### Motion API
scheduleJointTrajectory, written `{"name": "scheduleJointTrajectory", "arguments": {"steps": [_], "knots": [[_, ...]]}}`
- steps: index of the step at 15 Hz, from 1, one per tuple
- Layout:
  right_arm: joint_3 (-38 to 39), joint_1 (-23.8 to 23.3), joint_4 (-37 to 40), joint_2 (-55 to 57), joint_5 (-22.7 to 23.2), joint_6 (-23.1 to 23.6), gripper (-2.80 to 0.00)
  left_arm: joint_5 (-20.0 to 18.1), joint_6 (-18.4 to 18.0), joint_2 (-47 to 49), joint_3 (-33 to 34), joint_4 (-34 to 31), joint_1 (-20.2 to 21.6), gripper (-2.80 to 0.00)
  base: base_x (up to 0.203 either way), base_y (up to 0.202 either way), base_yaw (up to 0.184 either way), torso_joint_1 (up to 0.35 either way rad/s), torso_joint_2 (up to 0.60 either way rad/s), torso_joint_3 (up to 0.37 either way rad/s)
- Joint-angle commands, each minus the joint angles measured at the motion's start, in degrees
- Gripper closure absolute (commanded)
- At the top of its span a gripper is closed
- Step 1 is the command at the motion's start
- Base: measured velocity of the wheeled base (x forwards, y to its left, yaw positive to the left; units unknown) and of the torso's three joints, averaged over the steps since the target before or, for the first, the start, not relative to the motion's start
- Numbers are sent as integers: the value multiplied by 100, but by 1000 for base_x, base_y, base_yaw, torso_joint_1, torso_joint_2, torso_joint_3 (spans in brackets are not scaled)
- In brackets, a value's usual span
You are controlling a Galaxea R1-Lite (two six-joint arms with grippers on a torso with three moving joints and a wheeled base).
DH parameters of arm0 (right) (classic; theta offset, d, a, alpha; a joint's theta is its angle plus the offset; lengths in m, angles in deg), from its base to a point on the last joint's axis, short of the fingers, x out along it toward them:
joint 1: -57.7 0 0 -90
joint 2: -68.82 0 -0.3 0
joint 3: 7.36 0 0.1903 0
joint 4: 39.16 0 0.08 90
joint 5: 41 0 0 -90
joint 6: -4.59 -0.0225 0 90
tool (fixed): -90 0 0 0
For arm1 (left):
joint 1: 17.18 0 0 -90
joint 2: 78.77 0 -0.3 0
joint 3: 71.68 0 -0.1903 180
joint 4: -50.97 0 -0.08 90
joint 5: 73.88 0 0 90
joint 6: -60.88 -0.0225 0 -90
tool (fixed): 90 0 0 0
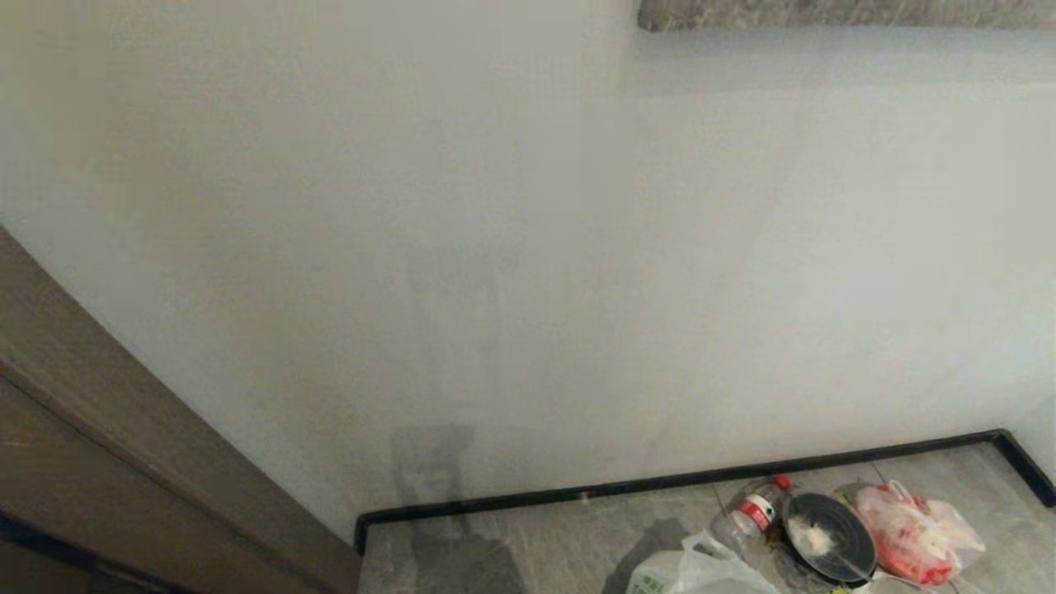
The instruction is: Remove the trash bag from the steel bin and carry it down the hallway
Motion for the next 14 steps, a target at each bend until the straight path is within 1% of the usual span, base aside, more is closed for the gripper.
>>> {"name": "scheduleJointTrajectory", "arguments": {"steps": [1,14], "knots": [[0,2,24,10,-4,-6,0,1,-6,0,0,0,0,0,0,0,0,2,-2,205],[0,2,-20,10,-4,38,0,1,-6,0,0,-1,0,0,0,0,0,3,1,202]]}}
